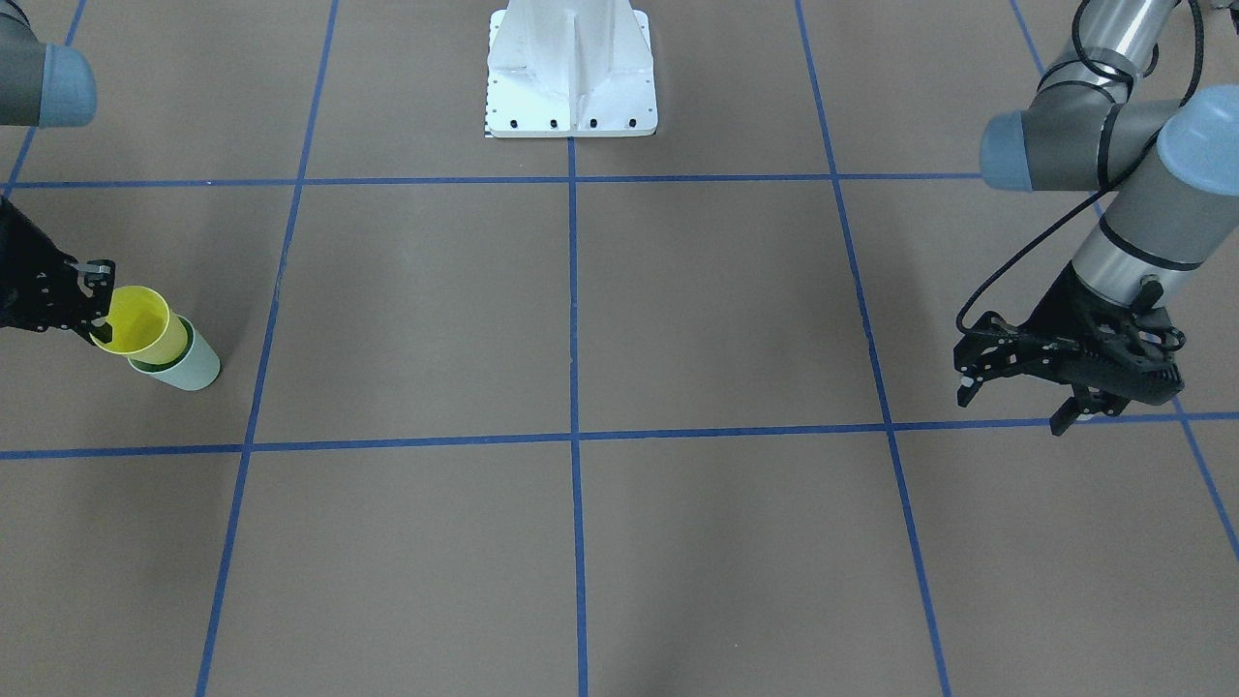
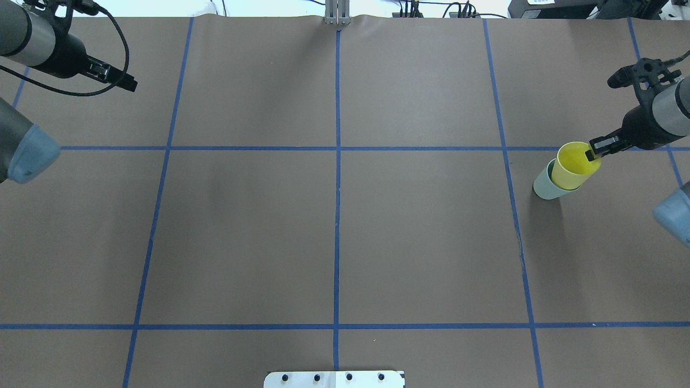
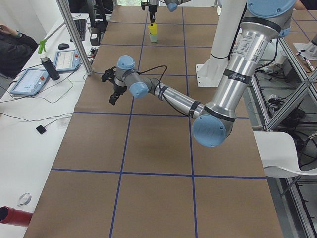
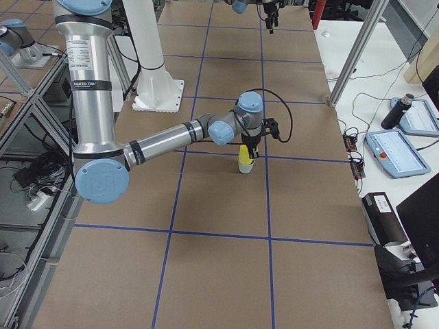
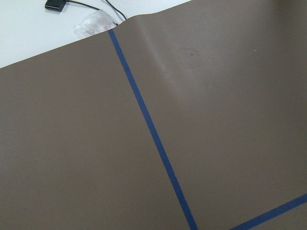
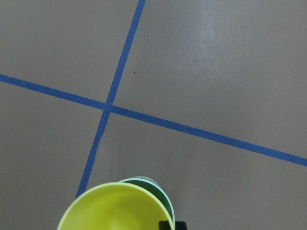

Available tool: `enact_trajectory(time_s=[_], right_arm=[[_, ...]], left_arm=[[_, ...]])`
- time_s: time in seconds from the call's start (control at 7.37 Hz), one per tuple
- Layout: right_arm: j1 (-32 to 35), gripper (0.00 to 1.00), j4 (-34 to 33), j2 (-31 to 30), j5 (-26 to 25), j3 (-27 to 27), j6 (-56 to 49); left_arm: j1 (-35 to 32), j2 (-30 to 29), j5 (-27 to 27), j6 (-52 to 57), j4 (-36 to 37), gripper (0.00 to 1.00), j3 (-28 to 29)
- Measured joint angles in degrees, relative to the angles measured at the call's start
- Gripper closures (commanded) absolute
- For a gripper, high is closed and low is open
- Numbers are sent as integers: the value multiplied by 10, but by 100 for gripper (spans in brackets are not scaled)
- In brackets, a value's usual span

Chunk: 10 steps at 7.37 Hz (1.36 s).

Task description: Transfer and stack yellow cup on green cup

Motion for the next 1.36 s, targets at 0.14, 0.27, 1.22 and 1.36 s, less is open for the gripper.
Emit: enact_trajectory(time_s=[0.14,0.27,1.22,1.36], right_arm=[[-1,0,1,1,1,0,3],[-2,0,0,2,3,0,4],[43,0,2,2,-1,-4,1],[51,0,3,2,0,-8,2]], left_arm=[[0,0,0,0,0,0,0],[-1,-1,0,0,0,0,0],[-147,22,-54,250,169,0,-3],[-179,42,-64,295,193,0,-5]])
